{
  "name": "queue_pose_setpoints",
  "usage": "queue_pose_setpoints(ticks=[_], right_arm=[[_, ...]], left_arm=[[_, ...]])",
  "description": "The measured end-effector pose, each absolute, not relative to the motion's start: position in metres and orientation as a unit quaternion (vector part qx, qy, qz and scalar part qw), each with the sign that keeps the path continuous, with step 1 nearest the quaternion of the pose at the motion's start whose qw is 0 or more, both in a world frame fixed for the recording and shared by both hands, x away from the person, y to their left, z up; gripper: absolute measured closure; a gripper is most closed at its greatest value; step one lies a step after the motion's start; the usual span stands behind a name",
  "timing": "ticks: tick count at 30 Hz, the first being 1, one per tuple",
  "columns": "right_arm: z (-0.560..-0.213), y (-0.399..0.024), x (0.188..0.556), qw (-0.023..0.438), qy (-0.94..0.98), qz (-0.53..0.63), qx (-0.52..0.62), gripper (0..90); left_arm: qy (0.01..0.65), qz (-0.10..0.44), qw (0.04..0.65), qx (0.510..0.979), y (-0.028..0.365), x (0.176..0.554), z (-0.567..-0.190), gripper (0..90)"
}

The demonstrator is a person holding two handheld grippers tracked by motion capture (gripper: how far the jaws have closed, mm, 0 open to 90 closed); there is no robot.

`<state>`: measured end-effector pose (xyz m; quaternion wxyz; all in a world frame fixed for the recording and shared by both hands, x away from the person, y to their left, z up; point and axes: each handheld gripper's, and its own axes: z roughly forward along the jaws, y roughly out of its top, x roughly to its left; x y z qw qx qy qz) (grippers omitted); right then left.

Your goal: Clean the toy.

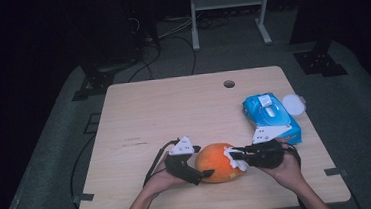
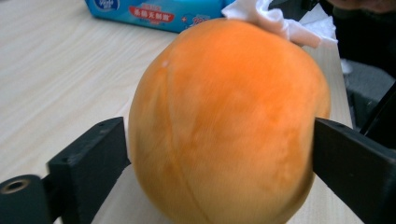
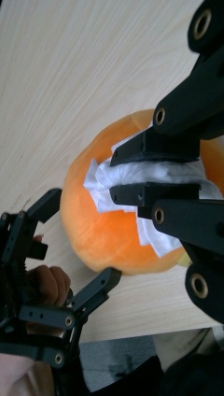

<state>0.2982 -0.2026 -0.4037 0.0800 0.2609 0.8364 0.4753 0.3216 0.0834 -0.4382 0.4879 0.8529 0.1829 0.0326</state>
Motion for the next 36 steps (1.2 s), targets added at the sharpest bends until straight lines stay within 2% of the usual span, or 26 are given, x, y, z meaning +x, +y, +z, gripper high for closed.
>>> queue_pose_setpoints(ticks=[2,3,7,10,14,15,16,19,23,25,27,30,32,36], right_arm=[[-0.406,-0.208,0.301,0.069,0.831,0.482,0.27,80.0],[-0.405,-0.209,0.3,0.072,0.832,0.479,0.27,80.0],[-0.398,-0.199,0.293,0.078,0.833,0.485,0.254,80.2],[-0.393,-0.194,0.291,0.087,0.835,0.486,0.242,80.2],[-0.4,-0.2,0.294,0.093,0.842,0.468,0.252,80.0],[-0.403,-0.204,0.297,0.085,0.837,0.474,0.26,80.0],[-0.403,-0.207,0.297,0.085,0.836,0.473,0.264,80.0],[-0.402,-0.208,0.297,0.089,0.835,0.471,0.27,80.0],[-0.393,-0.197,0.289,0.094,0.833,0.485,0.25,80.1],[-0.39,-0.193,0.287,0.101,0.835,0.484,0.24,80.0],[-0.39,-0.193,0.289,0.112,0.839,0.475,0.24,80.0],[-0.397,-0.202,0.295,0.099,0.837,0.474,0.254,80.0],[-0.398,-0.207,0.296,0.096,0.833,0.477,0.263,80.0],[-0.391,-0.191,0.287,0.114,0.841,0.472,0.238,80.0]], left_arm=[[0.178,0.016,0.486,0.856,0.081,0.321,-0.441,6.6],[0.173,0.017,0.484,0.858,0.08,0.321,-0.441,10.6],[0.148,0.047,0.489,0.858,0.078,0.316,-0.433,22.1],[0.145,0.049,0.498,0.854,0.078,0.315,-0.434,21.9],[0.18,0.016,0.494,0.85,0.081,0.321,-0.442,8.8],[0.183,0.009,0.495,0.85,0.081,0.322,-0.445,8.4],[0.181,0.006,0.493,0.851,0.081,0.322,-0.446,8.9],[0.177,0.013,0.499,0.848,0.082,0.32,-0.445,19.7],[0.173,0.026,0.511,0.842,0.08,0.319,-0.436,24.6],[0.173,0.036,0.516,0.838,0.079,0.318,-0.435,24.4],[0.177,0.04,0.519,0.835,0.08,0.318,-0.437,19.4],[0.196,0.015,0.503,0.842,0.077,0.322,-0.445,7.3],[0.202,0.0,0.497,0.844,0.074,0.324,-0.452,5.6],[0.179,0.027,0.499,0.847,0.071,0.318,-0.447,21.6]])
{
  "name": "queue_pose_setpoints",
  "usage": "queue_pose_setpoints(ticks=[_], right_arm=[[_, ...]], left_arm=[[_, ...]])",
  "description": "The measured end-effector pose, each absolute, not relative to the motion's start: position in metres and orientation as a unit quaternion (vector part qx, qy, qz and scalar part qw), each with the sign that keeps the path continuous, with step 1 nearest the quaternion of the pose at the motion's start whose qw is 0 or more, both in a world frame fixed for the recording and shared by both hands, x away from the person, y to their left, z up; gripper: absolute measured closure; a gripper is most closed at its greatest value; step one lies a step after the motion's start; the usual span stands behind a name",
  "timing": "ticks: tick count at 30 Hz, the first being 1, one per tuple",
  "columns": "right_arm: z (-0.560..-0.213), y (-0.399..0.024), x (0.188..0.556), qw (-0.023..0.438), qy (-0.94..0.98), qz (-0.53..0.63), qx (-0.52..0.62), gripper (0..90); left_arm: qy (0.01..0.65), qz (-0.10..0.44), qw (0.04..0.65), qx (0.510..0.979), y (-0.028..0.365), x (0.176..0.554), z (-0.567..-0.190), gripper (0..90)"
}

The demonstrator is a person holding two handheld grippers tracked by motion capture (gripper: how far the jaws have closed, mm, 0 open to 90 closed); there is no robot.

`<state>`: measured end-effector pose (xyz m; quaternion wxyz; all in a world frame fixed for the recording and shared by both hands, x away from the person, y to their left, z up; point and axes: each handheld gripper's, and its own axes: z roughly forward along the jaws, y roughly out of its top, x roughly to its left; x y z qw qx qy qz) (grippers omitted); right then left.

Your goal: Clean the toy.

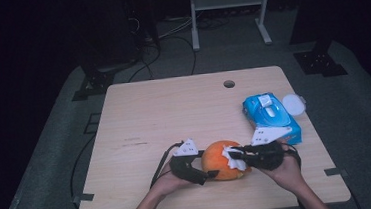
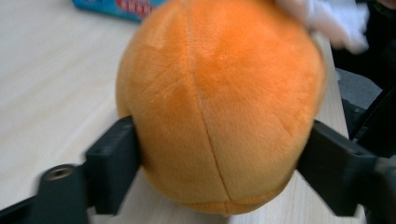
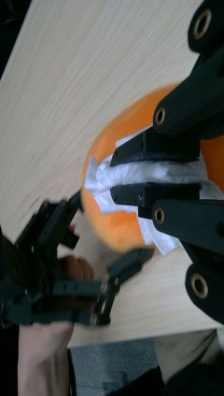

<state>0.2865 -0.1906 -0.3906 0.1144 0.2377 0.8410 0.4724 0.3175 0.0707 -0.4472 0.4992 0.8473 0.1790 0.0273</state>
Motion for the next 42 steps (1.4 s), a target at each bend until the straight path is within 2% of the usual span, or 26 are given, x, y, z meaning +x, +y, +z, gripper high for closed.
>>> queue_pose_setpoints(ticks=[5,12,15,20,22,23,26,28,32,36,38,42], right_arm=[[-0.38,-0.178,0.279,0.145,0.849,0.463,0.21,79.9],[-0.382,-0.179,0.278,0.148,0.848,0.461,0.218,80.0],[-0.382,-0.165,0.272,0.124,0.848,0.475,0.199,79.9],[-0.378,-0.168,0.272,0.159,0.85,0.46,0.202,80.0],[-0.377,-0.178,0.277,0.166,0.847,0.457,0.217,80.0],[-0.379,-0.184,0.28,0.166,0.845,0.454,0.227,80.0],[-0.384,-0.192,0.286,0.158,0.841,0.458,0.241,80.0],[-0.384,-0.193,0.287,0.153,0.839,0.46,0.246,80.0],[-0.381,-0.186,0.282,0.161,0.841,0.459,0.236,80.2],[-0.378,-0.165,0.27,0.146,0.849,0.466,0.202,80.1],[-0.379,-0.156,0.266,0.156,0.857,0.454,0.188,80.1],[-0.376,-0.167,0.273,0.166,0.849,0.457,0.207,80.1]], left_arm=[[0.165,0.052,0.509,0.843,0.076,0.315,-0.433,27.7],[0.156,0.063,0.502,0.848,0.071,0.311,-0.428,27.9],[0.135,0.09,0.483,0.861,0.064,0.304,-0.424,27.9],[0.133,0.089,0.489,0.858,0.065,0.304,-0.425,28.1],[0.135,0.095,0.497,0.852,0.065,0.304,-0.428,23.8],[0.143,0.092,0.502,0.848,0.065,0.306,-0.43,18.8],[0.172,0.067,0.504,0.844,0.066,0.311,-0.433,13.2],[0.181,0.052,0.51,0.839,0.066,0.312,-0.436,16.4],[0.178,0.061,0.513,0.838,0.066,0.31,-0.431,26.7],[0.139,0.093,0.495,0.853,0.057,0.301,-0.426,27.6],[0.132,0.104,0.488,0.857,0.056,0.299,-0.427,27.5],[0.124,0.107,0.484,0.86,0.057,0.3,-0.429,27.5]])
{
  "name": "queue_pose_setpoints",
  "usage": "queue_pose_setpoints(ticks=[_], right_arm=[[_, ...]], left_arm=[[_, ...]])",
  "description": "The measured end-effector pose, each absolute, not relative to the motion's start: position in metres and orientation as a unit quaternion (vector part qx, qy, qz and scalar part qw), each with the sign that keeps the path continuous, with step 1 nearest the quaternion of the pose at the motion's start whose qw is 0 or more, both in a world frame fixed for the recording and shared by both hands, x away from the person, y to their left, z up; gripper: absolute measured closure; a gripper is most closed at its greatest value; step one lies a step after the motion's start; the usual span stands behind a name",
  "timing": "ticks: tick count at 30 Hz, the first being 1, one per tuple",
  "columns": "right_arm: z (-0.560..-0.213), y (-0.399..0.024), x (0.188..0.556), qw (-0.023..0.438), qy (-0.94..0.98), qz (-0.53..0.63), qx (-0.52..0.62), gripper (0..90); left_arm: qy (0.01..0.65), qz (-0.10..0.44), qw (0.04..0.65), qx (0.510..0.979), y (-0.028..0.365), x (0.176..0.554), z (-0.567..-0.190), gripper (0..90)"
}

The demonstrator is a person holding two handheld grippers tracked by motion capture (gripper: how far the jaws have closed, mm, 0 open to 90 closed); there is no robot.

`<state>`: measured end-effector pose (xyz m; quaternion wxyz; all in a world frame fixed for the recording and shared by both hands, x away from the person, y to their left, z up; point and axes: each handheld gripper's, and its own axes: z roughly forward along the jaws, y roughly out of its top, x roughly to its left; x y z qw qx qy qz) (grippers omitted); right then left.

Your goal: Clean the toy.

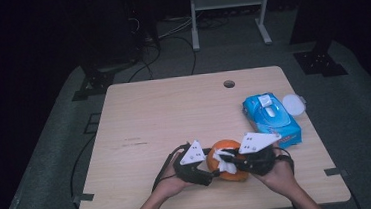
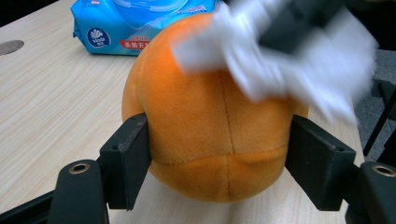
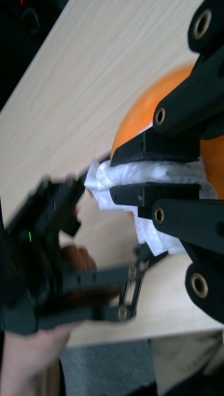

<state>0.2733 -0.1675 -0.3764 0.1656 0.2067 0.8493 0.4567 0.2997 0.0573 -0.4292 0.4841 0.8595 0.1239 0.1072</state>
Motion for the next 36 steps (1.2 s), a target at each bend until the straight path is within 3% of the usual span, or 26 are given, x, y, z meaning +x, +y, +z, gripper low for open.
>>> queue_pose_setpoints(ticks=[5,7,12,17,22,27,36], right_arm=[[-0.379,-0.196,0.287,0.166,0.838,0.454,0.252,80.0],[-0.381,-0.197,0.287,0.153,0.839,0.457,0.253,80.0],[-0.379,-0.183,0.28,0.153,0.845,0.456,0.232,80.1],[-0.381,-0.157,0.268,0.145,0.855,0.459,0.194,80.1],[-0.378,-0.182,0.281,0.154,0.843,0.463,0.227,80.1],[-0.382,-0.199,0.289,0.134,0.834,0.47,0.257,80.1],[-0.38,-0.172,0.274,0.127,0.85,0.464,0.214,80.3]], left_arm=[[0.13,0.09,0.49,0.857,0.056,0.301,-0.431,16.7],[0.164,0.049,0.51,0.843,0.055,0.305,-0.433,13.8],[0.166,0.051,0.51,0.843,0.058,0.305,-0.432,23.6],[0.122,0.097,0.486,0.86,0.052,0.297,-0.429,23.7],[0.125,0.091,0.489,0.859,0.054,0.299,-0.43,23.1],[0.137,0.06,0.485,0.861,0.052,0.302,-0.437,16.9],[0.14,0.064,0.482,0.863,0.056,0.303,-0.433,24.3]])
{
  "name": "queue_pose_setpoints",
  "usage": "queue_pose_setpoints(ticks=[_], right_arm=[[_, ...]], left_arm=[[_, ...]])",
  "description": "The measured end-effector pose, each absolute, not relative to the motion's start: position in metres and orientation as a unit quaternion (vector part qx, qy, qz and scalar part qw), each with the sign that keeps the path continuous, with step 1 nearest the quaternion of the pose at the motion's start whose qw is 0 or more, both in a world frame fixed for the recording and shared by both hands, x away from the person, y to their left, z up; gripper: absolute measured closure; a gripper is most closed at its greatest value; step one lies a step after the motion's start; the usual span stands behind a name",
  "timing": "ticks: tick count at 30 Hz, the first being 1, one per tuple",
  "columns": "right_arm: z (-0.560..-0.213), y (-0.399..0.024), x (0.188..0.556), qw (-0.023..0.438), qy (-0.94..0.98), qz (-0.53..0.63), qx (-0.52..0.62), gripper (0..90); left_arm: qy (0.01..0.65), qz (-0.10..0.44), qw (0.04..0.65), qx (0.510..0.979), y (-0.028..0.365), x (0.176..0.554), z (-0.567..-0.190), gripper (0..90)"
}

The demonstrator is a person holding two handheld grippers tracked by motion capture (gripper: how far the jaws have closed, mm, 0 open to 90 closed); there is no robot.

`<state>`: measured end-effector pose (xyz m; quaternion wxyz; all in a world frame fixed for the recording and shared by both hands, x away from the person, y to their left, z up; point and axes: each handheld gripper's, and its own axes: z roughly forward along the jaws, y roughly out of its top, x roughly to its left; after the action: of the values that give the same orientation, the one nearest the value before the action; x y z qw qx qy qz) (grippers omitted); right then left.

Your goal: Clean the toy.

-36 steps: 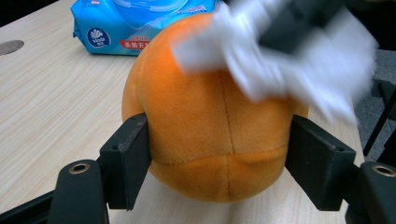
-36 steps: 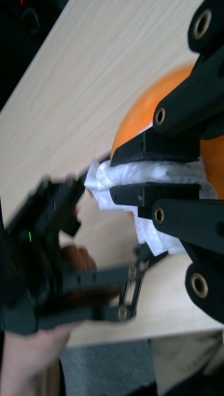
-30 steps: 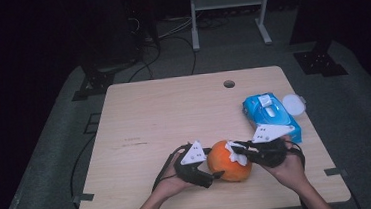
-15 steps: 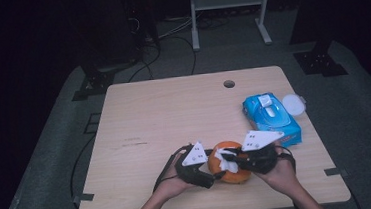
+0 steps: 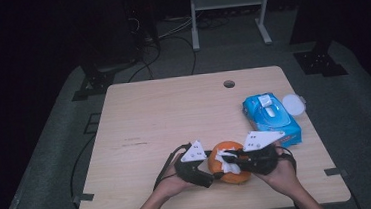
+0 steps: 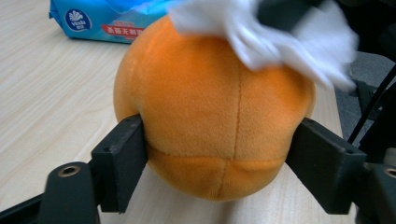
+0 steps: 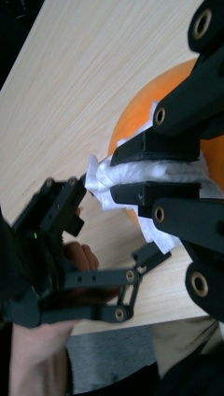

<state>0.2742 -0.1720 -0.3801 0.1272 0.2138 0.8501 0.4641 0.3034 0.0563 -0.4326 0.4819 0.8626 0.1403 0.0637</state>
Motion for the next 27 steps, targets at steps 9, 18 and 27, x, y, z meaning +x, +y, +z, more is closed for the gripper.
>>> queue_pose_setpoints(ticks=[9,18,27], right_arm=[[-0.384,-0.198,0.29,0.15,0.836,0.459,0.261,80.0],[-0.387,-0.189,0.289,0.137,0.844,0.452,0.253,80.1],[-0.383,-0.157,0.273,0.149,0.862,0.438,0.208,80.0]], left_arm=[[0.168,0.1,0.471,0.86,0.061,0.308,-0.432,24.0],[0.167,0.068,0.495,0.85,0.055,0.306,-0.431,18.2],[0.12,0.115,0.481,0.861,0.052,0.298,-0.432,25.6]])
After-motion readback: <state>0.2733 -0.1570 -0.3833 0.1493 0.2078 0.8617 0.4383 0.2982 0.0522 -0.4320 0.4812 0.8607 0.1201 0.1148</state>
